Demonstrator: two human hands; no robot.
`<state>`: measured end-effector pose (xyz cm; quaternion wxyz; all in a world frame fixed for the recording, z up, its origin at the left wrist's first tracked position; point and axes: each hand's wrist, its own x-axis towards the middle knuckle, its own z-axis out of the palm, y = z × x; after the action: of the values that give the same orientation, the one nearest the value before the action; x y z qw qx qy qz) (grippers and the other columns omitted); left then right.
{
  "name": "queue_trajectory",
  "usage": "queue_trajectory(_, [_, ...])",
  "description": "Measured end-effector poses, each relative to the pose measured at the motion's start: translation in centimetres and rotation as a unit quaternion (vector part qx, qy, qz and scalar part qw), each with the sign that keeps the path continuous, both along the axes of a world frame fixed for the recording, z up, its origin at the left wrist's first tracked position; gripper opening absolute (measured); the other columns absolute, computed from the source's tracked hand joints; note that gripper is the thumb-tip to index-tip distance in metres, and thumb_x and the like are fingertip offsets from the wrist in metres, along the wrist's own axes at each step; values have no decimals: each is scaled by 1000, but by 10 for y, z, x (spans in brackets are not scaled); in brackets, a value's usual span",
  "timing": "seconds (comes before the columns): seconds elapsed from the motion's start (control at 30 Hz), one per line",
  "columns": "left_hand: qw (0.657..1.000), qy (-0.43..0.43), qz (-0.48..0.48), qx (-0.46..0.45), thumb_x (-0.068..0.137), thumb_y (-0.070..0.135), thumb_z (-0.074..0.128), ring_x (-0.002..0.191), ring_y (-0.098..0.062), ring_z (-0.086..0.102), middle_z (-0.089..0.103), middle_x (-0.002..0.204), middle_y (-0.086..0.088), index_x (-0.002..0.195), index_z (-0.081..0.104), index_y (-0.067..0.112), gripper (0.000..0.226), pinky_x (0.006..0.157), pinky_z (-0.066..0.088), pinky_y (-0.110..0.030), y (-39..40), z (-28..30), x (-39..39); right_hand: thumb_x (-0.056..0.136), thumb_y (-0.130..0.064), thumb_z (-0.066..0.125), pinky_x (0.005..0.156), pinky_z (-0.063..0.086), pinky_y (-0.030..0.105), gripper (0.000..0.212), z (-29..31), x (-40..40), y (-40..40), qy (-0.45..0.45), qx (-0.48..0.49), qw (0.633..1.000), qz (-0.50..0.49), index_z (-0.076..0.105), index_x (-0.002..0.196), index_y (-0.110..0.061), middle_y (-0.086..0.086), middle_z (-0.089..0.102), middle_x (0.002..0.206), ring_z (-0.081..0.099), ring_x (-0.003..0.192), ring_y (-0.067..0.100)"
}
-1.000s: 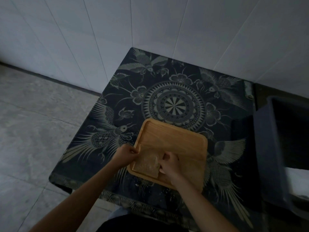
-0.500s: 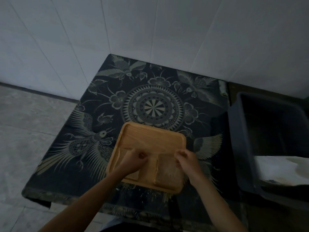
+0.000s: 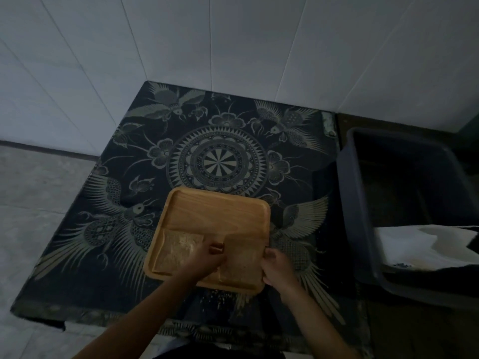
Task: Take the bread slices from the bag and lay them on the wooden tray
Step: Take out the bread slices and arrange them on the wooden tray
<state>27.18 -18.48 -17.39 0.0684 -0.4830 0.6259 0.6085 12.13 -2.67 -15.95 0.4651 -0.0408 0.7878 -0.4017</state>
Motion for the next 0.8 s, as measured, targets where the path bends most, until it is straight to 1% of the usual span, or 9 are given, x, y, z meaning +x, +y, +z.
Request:
queue_trajectory(0.07, [999, -10, 29, 7, 83, 22, 73, 86, -17, 71, 71, 99, -2, 103, 65, 22, 22, 65, 57, -29, 3, -4, -1, 88, -39, 72, 88, 62, 41, 24, -2, 3, 0, -1, 2, 1000, -7, 66, 108, -28, -8, 71, 107, 70, 95, 12])
queue_trajectory(0.17, [997, -31, 66, 12, 85, 20, 73, 80, -17, 70, 71, 93, -2, 93, 67, 22, 10, 60, 56, -28, 8, -6, -3, 89, -35, 73, 84, 60, 35, 38, 0, 5, -3, 33, 15, 999, -9, 63, 123, -23, -8, 68, 107, 66, 96, 10])
queue_trajectory(0.27, [994, -24, 102, 34, 86, 14, 73, 78, -17, 68, 70, 89, -2, 84, 67, 25, 13, 58, 54, -28, 9, -5, -3, 87, -32, 75, 80, 58, 32, 39, 1, 5, -7, 40, 12, 999, -7, 63, 123, -21, -7, 68, 106, 65, 94, 9])
queue_trajectory(0.37, [992, -2, 119, 45, 87, 13, 71, 80, -18, 69, 73, 94, -5, 93, 72, 22, 11, 59, 52, -27, 4, 0, 0, 88, -30, 75, 74, 57, 29, 34, 4, 4, -15, 24, -11, 1000, -3, 62, 120, -26, -7, 68, 107, 65, 94, 8])
queue_trajectory(0.4, [991, 10, 125, 48, 87, 12, 70, 82, -18, 70, 74, 97, -6, 96, 73, 21, 13, 58, 52, -25, 1, 3, 1, 89, -29, 75, 76, 58, 30, 32, 6, 3, -19, 21, -20, 1000, -3, 62, 118, -27, -7, 68, 107, 66, 95, 9])
queue_trajectory(0.5, [989, 37, 137, 41, 88, 11, 69, 87, -17, 71, 74, 97, -2, 89, 74, 28, 17, 54, 53, -18, -15, 14, 3, 88, -25, 76, 86, 61, 41, 33, 11, 0, -36, 13, -37, 999, -3, 64, 119, -25, -5, 69, 108, 67, 97, 13])
queue_trajectory(0.6, [988, 53, 139, 48, 89, 14, 68, 93, -18, 69, 72, 100, 0, 91, 73, 30, 17, 63, 53, -25, -40, 23, 6, 88, -27, 76, 90, 61, 47, 38, 13, -3, -59, -3, -52, 999, -1, 62, 124, -24, -1, 68, 114, 68, 102, 19])
queue_trajectory(0.7, [989, 57, 135, 36, 89, 14, 67, 94, -16, 69, 73, 101, 1, 90, 72, 31, 18, 67, 54, -26, -68, 27, 8, 88, -29, 76, 89, 61, 47, 37, 14, -4, -87, 3, -57, 998, 2, 61, 122, -25, -1, 66, 115, 68, 102, 19])
queue_trajectory(0.8, [990, 47, 129, 10, 89, 12, 66, 90, -15, 70, 75, 100, -1, 102, 75, 21, 19, 64, 54, -23, -95, 24, 9, 85, -36, 76, 84, 62, 41, 37, 12, -4, -119, 26, -48, 998, 26, 59, 118, -32, -7, 65, 111, 66, 97, 13])
